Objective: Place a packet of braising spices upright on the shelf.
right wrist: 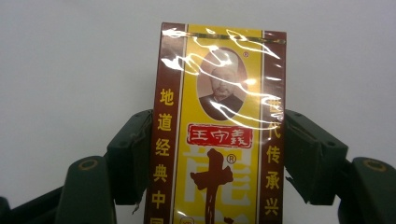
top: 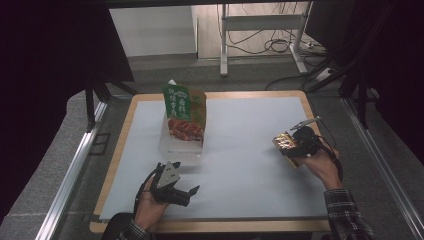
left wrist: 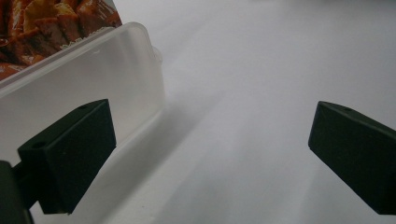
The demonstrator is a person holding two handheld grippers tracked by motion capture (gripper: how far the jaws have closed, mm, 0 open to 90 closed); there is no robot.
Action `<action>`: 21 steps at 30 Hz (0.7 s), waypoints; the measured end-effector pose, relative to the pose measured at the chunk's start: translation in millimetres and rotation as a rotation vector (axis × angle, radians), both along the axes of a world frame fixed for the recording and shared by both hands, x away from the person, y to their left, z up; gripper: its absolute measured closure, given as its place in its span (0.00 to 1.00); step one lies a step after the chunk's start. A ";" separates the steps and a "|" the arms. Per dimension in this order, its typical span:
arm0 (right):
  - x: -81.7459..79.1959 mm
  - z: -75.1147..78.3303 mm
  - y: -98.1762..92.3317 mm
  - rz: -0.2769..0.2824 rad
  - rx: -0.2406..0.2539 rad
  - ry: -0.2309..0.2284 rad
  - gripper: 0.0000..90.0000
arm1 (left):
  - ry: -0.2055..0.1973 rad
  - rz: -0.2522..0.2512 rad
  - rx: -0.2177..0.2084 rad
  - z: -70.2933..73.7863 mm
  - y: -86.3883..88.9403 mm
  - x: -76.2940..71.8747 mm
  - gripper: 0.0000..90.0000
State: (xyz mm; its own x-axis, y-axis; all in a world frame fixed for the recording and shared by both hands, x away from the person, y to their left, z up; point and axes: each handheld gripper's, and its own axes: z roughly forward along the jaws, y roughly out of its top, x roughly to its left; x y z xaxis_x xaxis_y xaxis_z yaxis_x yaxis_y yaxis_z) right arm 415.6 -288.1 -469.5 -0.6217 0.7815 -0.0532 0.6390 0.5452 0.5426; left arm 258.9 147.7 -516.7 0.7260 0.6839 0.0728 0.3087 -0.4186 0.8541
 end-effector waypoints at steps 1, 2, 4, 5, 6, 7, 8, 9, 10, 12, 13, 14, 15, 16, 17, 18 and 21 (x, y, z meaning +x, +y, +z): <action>-1.2 0.1 3.5 0.019 -0.001 -0.001 0.35 | 0.000 0.000 0.000 0.0 0.0 0.0 0.00; -2.4 0.0 7.1 0.037 -0.003 -0.003 0.35 | 0.000 0.000 0.000 0.0 0.0 0.0 0.00; -5.0 -0.2 14.3 0.074 -0.003 -0.003 0.35 | -0.001 0.000 0.000 0.1 0.0 -0.1 0.00; -6.2 -0.5 18.0 0.092 -0.003 -0.002 0.35 | -0.001 0.000 -0.001 0.1 0.0 -0.1 0.00; -7.3 -1.1 21.8 0.109 -0.004 -0.001 0.35 | -0.001 0.001 -0.001 0.1 0.0 -0.1 0.00; -8.5 -2.2 26.7 0.129 -0.005 0.002 0.35 | -0.001 0.000 0.000 0.1 0.0 -0.2 0.00; -9.2 -3.0 29.6 0.139 -0.007 0.006 0.35 | -0.001 0.000 0.000 0.1 0.0 -0.2 0.00; -10.3 -4.7 33.5 0.155 -0.008 0.013 0.35 | -0.001 -0.001 0.000 0.2 0.0 -0.2 0.00; -11.2 -6.5 37.1 0.170 -0.011 0.020 0.35 | -0.001 -0.001 0.000 0.2 0.0 -0.2 0.00; -12.4 -10.2 42.7 0.192 -0.020 0.029 0.35 | -0.001 -0.003 0.001 0.1 -0.1 -0.3 0.00; -13.0 -12.7 45.6 0.209 -0.025 0.034 0.35 | 0.000 -0.003 0.001 0.1 -0.1 -0.3 0.00; -13.4 -14.4 47.3 0.215 -0.021 0.044 0.35 | 0.000 -0.004 0.001 0.1 -0.2 -0.2 0.00; -13.7 -15.9 48.4 0.226 -0.020 0.042 0.35 | 0.000 -0.004 0.002 0.0 -0.2 -0.2 0.00; -14.1 -16.8 49.3 0.232 -0.027 0.041 0.35 | 0.000 -0.004 0.002 0.0 -0.4 -0.3 0.00; -14.5 -17.7 50.3 0.237 -0.034 0.040 0.35 | 0.000 -0.004 0.002 -0.1 -0.4 -0.3 0.00; -14.7 -18.1 50.7 0.239 -0.036 0.039 0.35 | 0.000 -0.005 0.002 -0.1 -0.5 -0.2 0.00; -14.6 -20.3 52.0 0.246 -0.052 0.048 0.35 | 0.000 -0.005 0.003 0.0 -0.5 -0.3 0.00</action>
